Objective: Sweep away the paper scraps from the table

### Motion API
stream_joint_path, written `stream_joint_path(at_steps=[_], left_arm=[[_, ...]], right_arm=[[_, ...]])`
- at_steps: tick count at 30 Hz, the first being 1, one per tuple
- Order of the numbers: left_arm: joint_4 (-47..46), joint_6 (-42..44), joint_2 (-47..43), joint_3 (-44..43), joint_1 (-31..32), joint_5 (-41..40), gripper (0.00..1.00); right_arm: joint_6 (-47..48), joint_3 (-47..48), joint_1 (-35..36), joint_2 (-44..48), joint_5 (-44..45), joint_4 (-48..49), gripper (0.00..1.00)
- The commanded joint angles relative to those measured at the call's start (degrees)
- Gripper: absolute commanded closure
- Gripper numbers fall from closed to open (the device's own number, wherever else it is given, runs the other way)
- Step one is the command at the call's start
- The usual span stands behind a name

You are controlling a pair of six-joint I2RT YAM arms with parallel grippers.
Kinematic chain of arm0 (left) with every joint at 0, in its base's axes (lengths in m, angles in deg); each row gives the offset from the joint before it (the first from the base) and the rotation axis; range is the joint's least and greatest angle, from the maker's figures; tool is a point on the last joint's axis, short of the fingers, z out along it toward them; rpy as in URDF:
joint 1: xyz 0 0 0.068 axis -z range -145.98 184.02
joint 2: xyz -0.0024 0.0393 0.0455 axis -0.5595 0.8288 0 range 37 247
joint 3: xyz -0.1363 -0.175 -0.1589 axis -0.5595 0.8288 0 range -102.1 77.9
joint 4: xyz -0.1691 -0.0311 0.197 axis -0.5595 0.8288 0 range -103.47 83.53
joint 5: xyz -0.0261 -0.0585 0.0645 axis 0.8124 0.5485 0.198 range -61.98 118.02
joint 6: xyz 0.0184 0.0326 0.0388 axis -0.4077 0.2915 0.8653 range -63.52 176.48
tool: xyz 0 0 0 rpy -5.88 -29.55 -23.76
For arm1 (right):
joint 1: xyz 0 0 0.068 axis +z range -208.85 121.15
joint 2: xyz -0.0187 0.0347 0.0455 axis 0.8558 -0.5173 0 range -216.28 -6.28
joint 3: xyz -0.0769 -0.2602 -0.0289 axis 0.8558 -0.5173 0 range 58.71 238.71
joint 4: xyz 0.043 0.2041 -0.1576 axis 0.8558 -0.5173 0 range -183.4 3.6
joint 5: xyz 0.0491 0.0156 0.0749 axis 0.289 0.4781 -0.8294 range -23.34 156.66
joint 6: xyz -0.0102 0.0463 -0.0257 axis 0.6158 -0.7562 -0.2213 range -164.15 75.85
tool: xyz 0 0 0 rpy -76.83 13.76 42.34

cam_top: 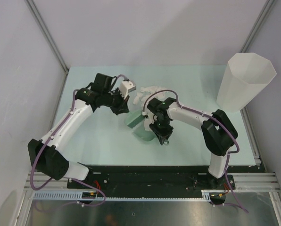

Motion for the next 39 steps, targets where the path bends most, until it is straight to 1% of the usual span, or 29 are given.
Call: stream_joint_path(at_steps=[1, 4, 8, 11, 14, 17, 20, 21, 22, 23, 24, 25, 26, 27, 28, 30, 31, 32, 34, 35, 37, 38, 39], left_arm=[[1.0, -3.1, -1.4, -6.3, -3.9, 0.6, 1.0], [1.0, -3.4, -1.0, -8.1, -6.4, 0.1, 1.0], [1.0, -4.0, -0.6, -9.2, -7.0, -3.1, 1.0], [1.1, -4.2, -1.1, -9.6, -7.9, -4.3, 1.0], [1.0, -3.7, -1.9, -10.1, -8.6, -6.9, 1.0], [1.0, -3.5, -2.9, -10.6, -9.2, -8.2, 1.0], [1.0, -3.7, -3.5, -10.5, -9.4, -8.8, 1.0], [1.0, -3.9, -3.6, -10.3, -9.4, -8.9, 1.0], [1.0, -4.2, -3.7, -10.1, -9.5, -8.9, 1.0], [1.0, -4.2, -3.7, -9.9, -9.5, -8.9, 1.0], [1.0, -4.4, -3.8, -9.8, -9.5, -9.0, 1.0], [1.0, -4.4, -4.0, -9.5, -9.5, -8.9, 1.0], [1.0, -4.5, -4.3, -9.2, -9.5, -8.8, 1.0], [1.0, -4.7, -4.3, -9.1, -9.6, -8.7, 1.0], [1.0, -4.9, -4.5, -8.9, -9.5, -8.8, 1.0], [1.0, -5.0, -4.7, -8.6, -9.5, -8.4, 1.0], [1.0, -5.0, -4.8, -8.2, -9.5, -8.3, 1.0], [1.0, -5.1, -4.9, -8.0, -9.6, -8.2, 1.0], [1.0, -5.3, -4.9, -7.4, -9.5, -8.0, 1.0], [0.9, -5.2, -4.8, -7.4, -9.5, -7.8, 1.0], [1.0, -4.9, -4.5, -7.0, -9.6, -7.4, 1.0], [1.0, -4.9, -4.4, -6.9, -9.5, -7.2, 1.0], [1.0, -4.9, -4.1, -6.9, -9.5, -6.9, 1.0]], right_arm=[[0.6, 2.0, 0.0, 3.5, 0.2, 0.4, 1.0], [0.7, 2.0, 0.1, 5.0, 0.5, 0.2, 1.0], [0.5, 2.0, 0.1, 6.9, 1.8, -1.4, 1.0], [0.4, 2.2, -0.1, 10.2, 3.3, -2.8, 1.0], [0.3, 4.8, -1.3, 13.6, 5.2, -6.1, 1.0], [0.2, 10.3, -4.3, 15.0, 7.4, -10.7, 1.0], [0.9, 18.1, -8.8, 15.2, 9.6, -13.9, 1.0], [1.1, 20.1, -11.5, 15.1, 10.8, -14.7, 1.0], [1.9, 24.5, -13.0, 14.5, 11.2, -16.4, 1.0], [2.2, 26.5, -14.7, 14.1, 11.4, -16.9, 1.0], [2.2, 28.1, -16.3, 13.9, 14.3, -17.0, 1.0], [2.3, 30.0, -20.0, 13.7, 14.0, -16.8, 1.0], [2.7, 33.0, -21.9, 13.5, 13.8, -16.7, 1.0], [2.7, 34.6, -23.8, 13.2, 14.6, -16.5, 1.0], [2.8, 36.1, -27.7, 13.0, 15.5, -16.3, 1.0], [2.9, 41.1, -31.3, 11.6, 18.8, -16.2, 1.0], [2.8, 42.6, -34.7, 11.0, 19.3, -15.8, 1.0], [2.6, 45.4, -36.7, 10.4, 19.6, -15.3, 1.0], [2.8, 47.5, -39.9, 10.0, 21.4, -13.8, 1.0], [2.9, 48.4, -42.6, 9.8, 22.7, -13.2, 1.0], [3.5, 50.2, -45.4, 9.3, 27.6, -11.7, 1.0], [4.1, 50.0, -47.0, 9.4, 29.4, -10.9, 1.0], [5.7, 49.0, -47.8, 9.9, 33.3, -10.1, 1.0]])
